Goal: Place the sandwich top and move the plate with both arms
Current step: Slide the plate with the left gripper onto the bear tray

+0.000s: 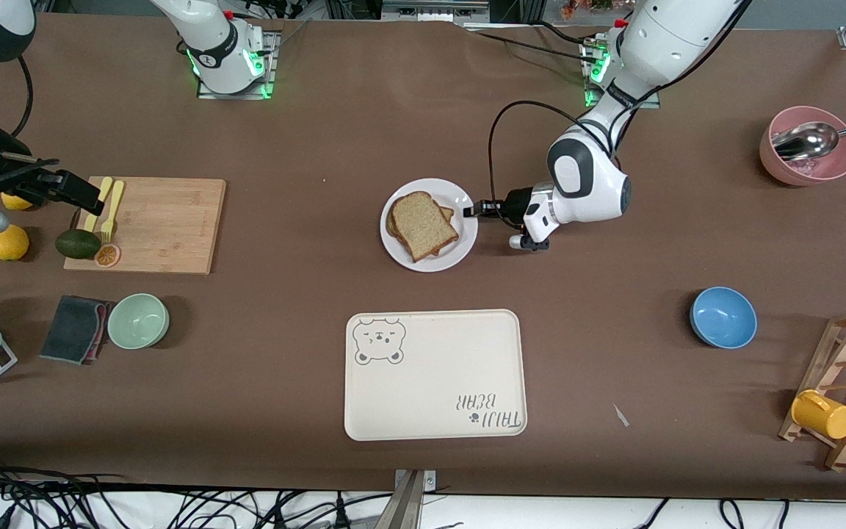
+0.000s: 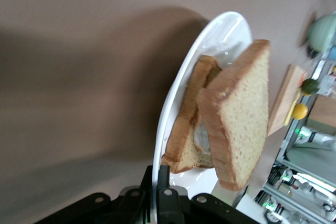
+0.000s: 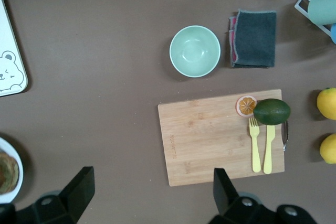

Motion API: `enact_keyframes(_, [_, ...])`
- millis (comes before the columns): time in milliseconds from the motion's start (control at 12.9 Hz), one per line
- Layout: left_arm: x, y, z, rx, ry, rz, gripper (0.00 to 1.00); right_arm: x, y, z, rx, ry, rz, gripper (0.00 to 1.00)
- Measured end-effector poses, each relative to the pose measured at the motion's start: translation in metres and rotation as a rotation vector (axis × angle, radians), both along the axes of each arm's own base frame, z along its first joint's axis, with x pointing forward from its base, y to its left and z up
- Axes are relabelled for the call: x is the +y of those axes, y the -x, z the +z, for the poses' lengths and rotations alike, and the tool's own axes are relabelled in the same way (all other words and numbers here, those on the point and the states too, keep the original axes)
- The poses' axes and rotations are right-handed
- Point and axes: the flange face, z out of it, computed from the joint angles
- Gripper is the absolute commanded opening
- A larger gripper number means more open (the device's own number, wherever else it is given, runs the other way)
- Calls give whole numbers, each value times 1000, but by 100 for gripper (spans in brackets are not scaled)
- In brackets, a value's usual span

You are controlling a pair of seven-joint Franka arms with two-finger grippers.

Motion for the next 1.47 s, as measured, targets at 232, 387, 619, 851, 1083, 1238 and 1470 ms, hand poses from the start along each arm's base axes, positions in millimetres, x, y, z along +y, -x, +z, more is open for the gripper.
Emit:
enact_keyframes(232, [6, -28, 15, -46, 2, 53, 0, -15, 11, 37, -9, 2, -26, 100])
enact_keyframes(387, [6, -40, 24, -58, 24, 93, 0, -27, 13, 42, -12, 2, -36, 100])
enact_keyframes(619, [10, -59, 37, -86, 41, 125, 0, -23, 8, 32, 3, -13, -20, 100])
enact_keyframes(851, [14, -75, 47, -103, 64, 163, 0, -18, 2, 20, 23, -64, -22, 100])
enact_keyframes(1083, [11, -101, 61, -111, 92, 215, 0, -7, 2, 19, 32, 0, 9, 100])
enact_keyframes(1238, [12, -126, 63, -125, 95, 262, 0, -1, 4, 17, 50, 14, 22, 100])
enact_keyframes(1470, [18, -165, 61, -138, 116, 324, 0, 4, 6, 14, 66, 21, 33, 100])
